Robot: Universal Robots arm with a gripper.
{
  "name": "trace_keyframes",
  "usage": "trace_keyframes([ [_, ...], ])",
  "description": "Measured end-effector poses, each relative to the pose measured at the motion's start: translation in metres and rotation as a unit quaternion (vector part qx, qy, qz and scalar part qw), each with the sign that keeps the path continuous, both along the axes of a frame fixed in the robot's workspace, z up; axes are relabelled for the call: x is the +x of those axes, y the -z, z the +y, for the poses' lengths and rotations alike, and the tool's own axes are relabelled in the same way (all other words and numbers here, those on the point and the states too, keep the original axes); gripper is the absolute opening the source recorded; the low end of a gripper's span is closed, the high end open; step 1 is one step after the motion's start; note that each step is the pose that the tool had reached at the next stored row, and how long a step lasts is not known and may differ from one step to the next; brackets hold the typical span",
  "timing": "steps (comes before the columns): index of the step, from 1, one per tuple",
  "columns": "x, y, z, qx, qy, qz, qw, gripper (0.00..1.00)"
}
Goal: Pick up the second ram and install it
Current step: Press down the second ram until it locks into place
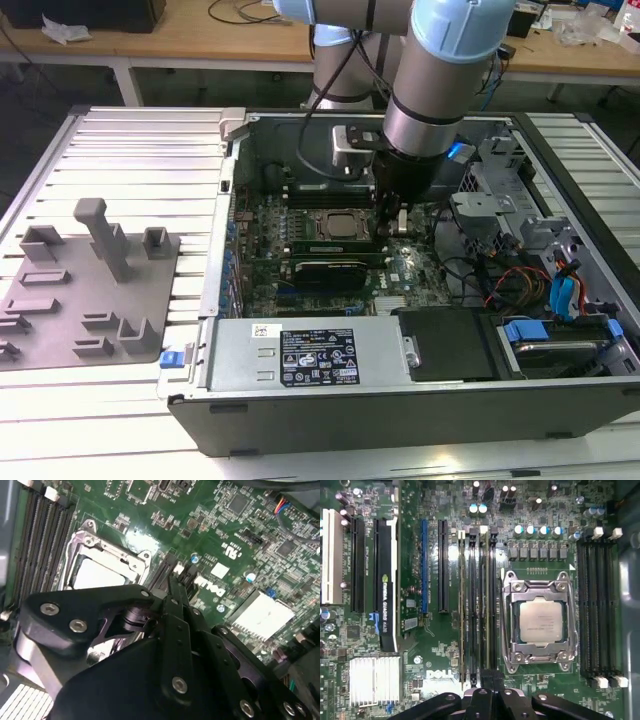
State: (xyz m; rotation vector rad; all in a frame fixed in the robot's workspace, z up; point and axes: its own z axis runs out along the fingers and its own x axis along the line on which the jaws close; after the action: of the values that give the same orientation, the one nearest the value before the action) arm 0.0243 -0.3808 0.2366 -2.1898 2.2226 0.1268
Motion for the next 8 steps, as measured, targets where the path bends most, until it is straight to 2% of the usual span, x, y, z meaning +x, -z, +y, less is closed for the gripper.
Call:
trace_keyframes([
  [5,-0.0398,0.0013,-0.0001,-0.0002,0.0,-0.0017,1.0,0.11],
  [8,-0.0561,0.0027,-0.0001,-0.0002,0.0,-0.0019,1.0,0.11],
])
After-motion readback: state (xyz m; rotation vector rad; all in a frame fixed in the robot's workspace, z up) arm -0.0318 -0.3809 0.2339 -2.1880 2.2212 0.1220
